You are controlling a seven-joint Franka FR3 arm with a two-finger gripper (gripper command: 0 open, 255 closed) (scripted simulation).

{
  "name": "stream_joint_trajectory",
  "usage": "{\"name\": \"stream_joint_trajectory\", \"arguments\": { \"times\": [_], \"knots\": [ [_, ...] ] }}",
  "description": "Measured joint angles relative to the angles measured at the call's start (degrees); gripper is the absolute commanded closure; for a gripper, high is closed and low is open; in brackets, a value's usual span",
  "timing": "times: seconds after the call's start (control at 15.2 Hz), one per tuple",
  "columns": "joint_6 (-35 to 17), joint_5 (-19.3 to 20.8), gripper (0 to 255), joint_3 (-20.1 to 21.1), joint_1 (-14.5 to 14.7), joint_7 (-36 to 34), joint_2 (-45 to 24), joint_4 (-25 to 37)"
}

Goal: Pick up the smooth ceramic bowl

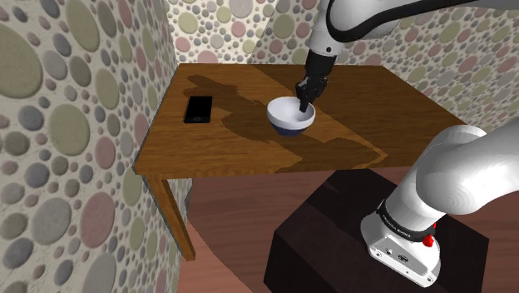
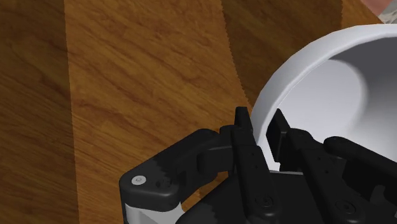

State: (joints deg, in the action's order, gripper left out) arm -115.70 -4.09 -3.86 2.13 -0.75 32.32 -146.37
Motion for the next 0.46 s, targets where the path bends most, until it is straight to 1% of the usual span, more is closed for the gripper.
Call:
{"name": "stream_joint_trajectory", "arguments": {
  "times": [0.46],
  "knots": [
    [5.3, 0.2, 255, 0.0, -0.1, -0.3, 1.2, 4.2]
  ]
}}
